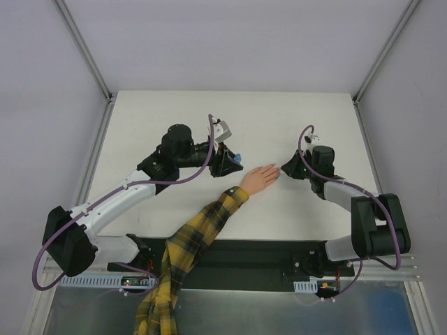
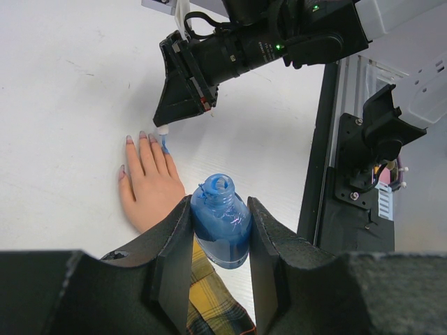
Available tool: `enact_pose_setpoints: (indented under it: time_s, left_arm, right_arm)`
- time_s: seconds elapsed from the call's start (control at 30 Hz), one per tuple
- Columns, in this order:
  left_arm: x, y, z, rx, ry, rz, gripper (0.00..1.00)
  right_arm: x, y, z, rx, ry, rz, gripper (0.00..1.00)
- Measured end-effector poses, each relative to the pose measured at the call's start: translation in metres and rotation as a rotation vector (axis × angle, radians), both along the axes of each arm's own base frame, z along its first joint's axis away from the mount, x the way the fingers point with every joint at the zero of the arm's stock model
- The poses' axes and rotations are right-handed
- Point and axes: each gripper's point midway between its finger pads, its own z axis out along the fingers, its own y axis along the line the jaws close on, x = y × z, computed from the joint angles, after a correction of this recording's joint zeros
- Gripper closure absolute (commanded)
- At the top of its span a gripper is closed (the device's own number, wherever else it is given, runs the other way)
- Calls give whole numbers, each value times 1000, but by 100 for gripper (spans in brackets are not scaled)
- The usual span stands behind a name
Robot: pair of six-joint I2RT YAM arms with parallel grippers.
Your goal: Paint the nails
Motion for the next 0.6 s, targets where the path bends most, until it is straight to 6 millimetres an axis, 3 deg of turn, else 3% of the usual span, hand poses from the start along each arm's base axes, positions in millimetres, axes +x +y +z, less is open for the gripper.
enact_pose_setpoints:
  time_s: [0.37, 0.6]
  left_arm:
    - [0, 0, 0, 0, 0, 0, 100]
    - [-3, -2, 0, 0, 0, -8, 100]
  right_arm:
    - [1, -3, 0, -2, -1, -11, 100]
    - [-4, -5, 12, 8, -51, -11, 100]
